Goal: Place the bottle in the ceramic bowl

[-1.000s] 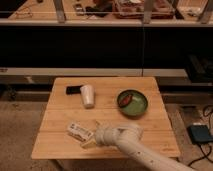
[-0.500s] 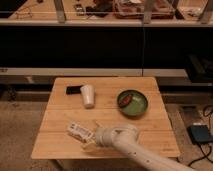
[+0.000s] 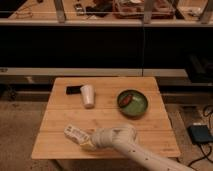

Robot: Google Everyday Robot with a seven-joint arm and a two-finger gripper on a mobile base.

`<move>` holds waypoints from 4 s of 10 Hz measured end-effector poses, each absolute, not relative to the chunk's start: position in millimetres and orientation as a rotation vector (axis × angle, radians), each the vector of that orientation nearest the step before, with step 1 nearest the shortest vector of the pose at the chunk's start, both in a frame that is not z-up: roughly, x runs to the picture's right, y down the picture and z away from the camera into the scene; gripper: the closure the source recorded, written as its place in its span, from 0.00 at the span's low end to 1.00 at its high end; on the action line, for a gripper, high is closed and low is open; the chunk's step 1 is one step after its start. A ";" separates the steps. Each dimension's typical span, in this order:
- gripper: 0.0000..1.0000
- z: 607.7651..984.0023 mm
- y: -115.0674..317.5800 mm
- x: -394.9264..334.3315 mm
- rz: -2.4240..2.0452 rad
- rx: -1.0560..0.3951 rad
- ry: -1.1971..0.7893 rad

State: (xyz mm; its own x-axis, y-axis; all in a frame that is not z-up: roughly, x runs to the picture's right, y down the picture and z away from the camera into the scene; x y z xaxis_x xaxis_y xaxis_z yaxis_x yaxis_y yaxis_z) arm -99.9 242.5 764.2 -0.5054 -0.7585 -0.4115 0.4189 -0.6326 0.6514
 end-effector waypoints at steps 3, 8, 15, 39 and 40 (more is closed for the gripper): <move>0.99 759.5 197.6 -66.6 -2.053 0.926 -0.592; 1.00 805.9 148.1 18.9 -1.804 0.813 -0.528; 1.00 813.8 66.5 152.3 -1.628 0.804 -0.265; 0.67 819.3 62.1 210.2 -1.634 0.663 -0.209; 0.67 818.9 61.4 210.4 -1.634 0.663 -0.208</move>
State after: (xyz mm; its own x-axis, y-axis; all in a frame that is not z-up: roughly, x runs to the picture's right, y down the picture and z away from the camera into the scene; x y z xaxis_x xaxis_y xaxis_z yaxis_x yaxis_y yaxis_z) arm 210.4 61.4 818.9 -0.0358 -0.9535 -0.2991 0.8484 -0.1872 0.4952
